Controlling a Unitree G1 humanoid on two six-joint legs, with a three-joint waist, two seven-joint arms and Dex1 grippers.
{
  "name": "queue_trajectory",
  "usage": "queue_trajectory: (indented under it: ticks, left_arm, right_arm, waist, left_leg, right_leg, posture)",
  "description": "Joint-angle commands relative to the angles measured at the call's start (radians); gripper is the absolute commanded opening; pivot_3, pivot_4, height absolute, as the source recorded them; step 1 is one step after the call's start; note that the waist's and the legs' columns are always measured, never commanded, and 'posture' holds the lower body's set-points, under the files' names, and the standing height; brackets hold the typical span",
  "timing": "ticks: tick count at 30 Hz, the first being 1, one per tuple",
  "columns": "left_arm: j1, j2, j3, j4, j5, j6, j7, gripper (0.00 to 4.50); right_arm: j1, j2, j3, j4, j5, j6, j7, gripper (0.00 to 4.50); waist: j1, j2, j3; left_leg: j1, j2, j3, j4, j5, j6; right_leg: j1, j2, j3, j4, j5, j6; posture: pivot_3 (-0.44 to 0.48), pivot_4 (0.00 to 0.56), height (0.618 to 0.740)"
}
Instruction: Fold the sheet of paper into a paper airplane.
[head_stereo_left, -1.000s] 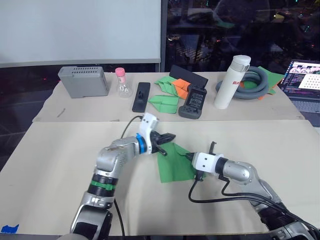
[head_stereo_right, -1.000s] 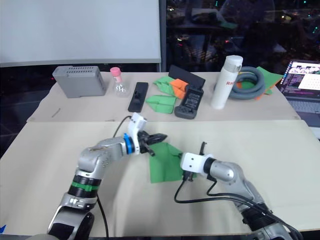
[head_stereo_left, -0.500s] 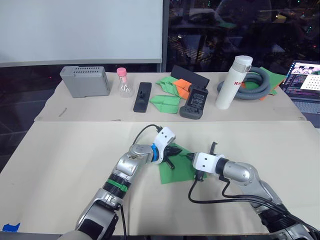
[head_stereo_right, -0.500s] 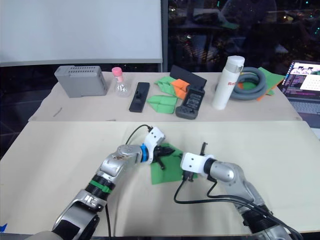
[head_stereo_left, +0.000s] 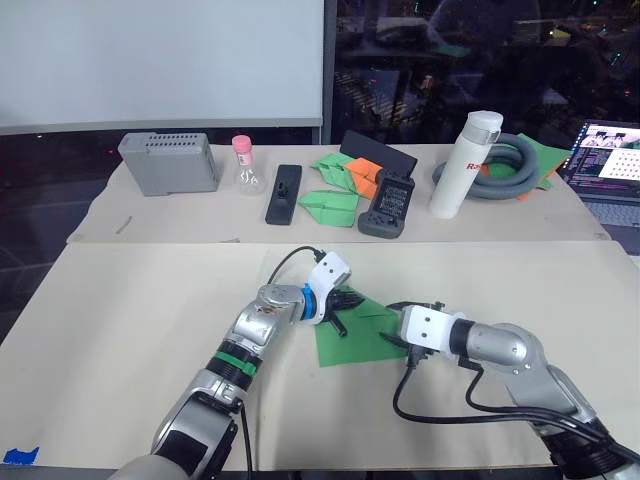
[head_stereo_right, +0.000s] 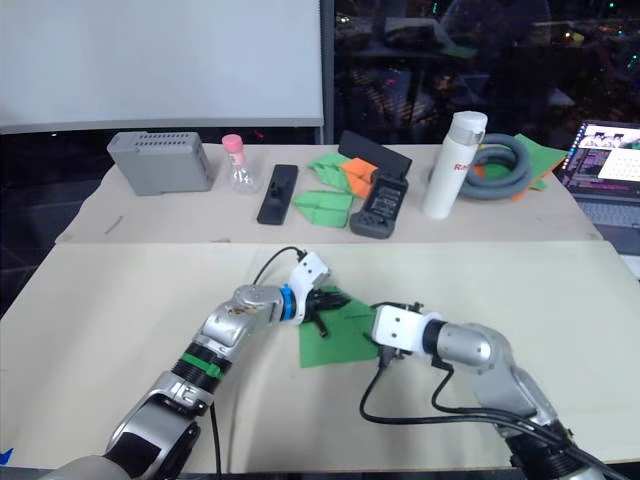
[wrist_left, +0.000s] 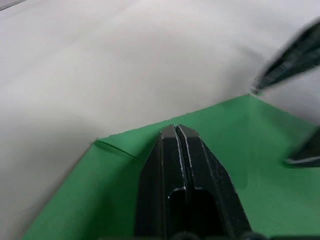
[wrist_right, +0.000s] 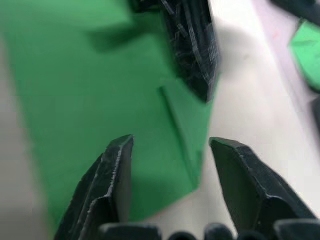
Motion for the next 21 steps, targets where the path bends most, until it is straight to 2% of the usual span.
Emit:
queue_trajectory:
  ticks: [1,4,8,15,21]
  left_arm:
    - [0.014,0.020,-0.005,0.047,0.037,0.007,0.005,0.00]
    - [0.015,0.018,-0.006,0.047,0.037,0.005,0.003,0.00]
    - [0.005,0.008,0.016,0.050,0.031,-0.016,0.021,0.00]
    - [-0.038,0.021,0.056,0.068,0.026,-0.032,0.017,0.00]
    - [-0.022,0.008,0.035,0.061,0.038,-0.030,0.006,0.00]
  right_arm:
    - [-0.046,0.038,-0.086,-0.087,0.111,0.134,-0.013,2.32]
    - [-0.077,0.059,-0.055,-0.051,0.067,0.168,-0.050,1.39]
    - [-0.103,0.146,-0.027,0.030,0.033,0.237,-0.151,0.04]
    - [-0.102,0.215,0.014,0.144,-0.009,0.256,-0.233,0.04]
    - [-0.085,0.246,0.023,0.136,-0.012,0.252,-0.264,0.04]
  waist:
    - [-0.003,0.000,0.000]
    - [-0.001,0.000,0.000]
    - [-0.001,0.000,0.000]
    - [-0.003,0.000,0.000]
    - [-0.004,0.000,0.000]
  left_leg:
    - [0.000,0.000,0.000,0.000,0.000,0.000]
    - [0.001,0.000,0.000,0.000,0.000,0.000]
    - [0.001,0.000,0.000,0.000,0.000,0.000]
    - [-0.001,0.000,0.000,0.001,0.000,0.000]
    - [0.000,0.000,0.000,0.001,0.000,0.000]
  right_leg:
    - [0.000,0.000,0.000,0.000,0.000,0.000]
    - [0.000,0.001,0.000,0.000,0.000,0.000]
    - [-0.001,0.000,0.001,0.001,0.000,0.000]
    - [-0.004,0.000,0.000,0.008,0.000,0.000]
    - [-0.004,0.000,0.001,0.009,0.000,0.000]
  posture:
    - [0.000,0.150,0.740]
    - [0.000,0.150,0.740]
    - [0.000,0.150,0.740]
    - [0.000,0.150,0.740]
    - [0.000,0.150,0.740]
